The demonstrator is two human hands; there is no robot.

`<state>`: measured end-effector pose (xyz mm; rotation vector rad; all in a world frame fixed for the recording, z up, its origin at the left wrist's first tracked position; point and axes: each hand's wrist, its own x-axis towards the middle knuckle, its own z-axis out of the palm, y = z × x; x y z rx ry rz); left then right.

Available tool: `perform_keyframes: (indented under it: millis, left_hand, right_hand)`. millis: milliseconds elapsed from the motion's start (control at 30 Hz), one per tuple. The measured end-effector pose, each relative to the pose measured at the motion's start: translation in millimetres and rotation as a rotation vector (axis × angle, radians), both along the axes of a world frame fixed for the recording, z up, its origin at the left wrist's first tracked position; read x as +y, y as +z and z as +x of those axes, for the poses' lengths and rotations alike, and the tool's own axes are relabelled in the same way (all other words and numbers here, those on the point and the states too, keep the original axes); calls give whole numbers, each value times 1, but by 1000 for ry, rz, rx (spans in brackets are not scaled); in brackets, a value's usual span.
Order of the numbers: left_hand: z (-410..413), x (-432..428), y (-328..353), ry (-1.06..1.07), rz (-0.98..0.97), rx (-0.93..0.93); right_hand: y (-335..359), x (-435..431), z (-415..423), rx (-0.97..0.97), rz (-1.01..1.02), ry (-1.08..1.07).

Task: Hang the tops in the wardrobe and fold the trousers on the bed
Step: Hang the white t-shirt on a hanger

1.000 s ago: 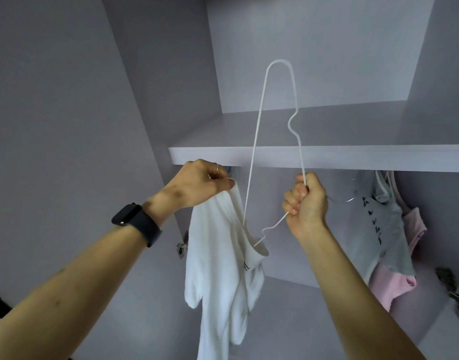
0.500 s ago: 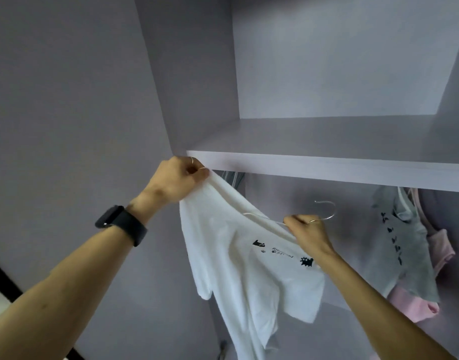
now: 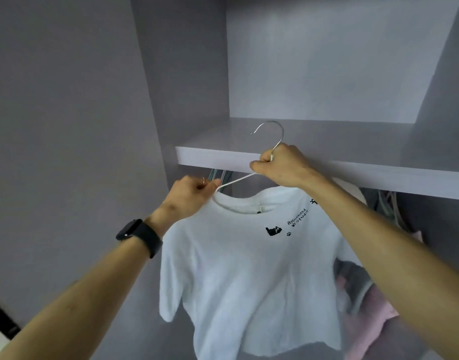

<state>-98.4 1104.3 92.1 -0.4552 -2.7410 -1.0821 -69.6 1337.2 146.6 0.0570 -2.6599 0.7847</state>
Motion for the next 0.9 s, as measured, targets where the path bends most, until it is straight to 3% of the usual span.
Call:
perform_keyframes:
  millis: [133, 333, 500, 600, 733, 900]
  left_hand:
    - [-2, -13, -22, -97, 257, -104]
    - [-7, -12, -32, -114, 483, -66]
    - [-9, -5, -26, -148, 105, -79]
    - [2, 16, -19, -204, -67, 43]
    - [8, 48, -13, -284, -54, 71]
    - [7, 48, -23, -321, 12, 114]
  right_hand:
    - [-8, 12, -1, -15, 6, -40]
    - [-26, 11, 0, -85, 37, -19]
    - [-46, 5, -3, 6, -28, -43]
    - [-40, 5, -2, -49, -25, -25]
    - [-46, -3, 10, -129, -202, 115]
    - [-91, 34, 42, -51, -226, 149]
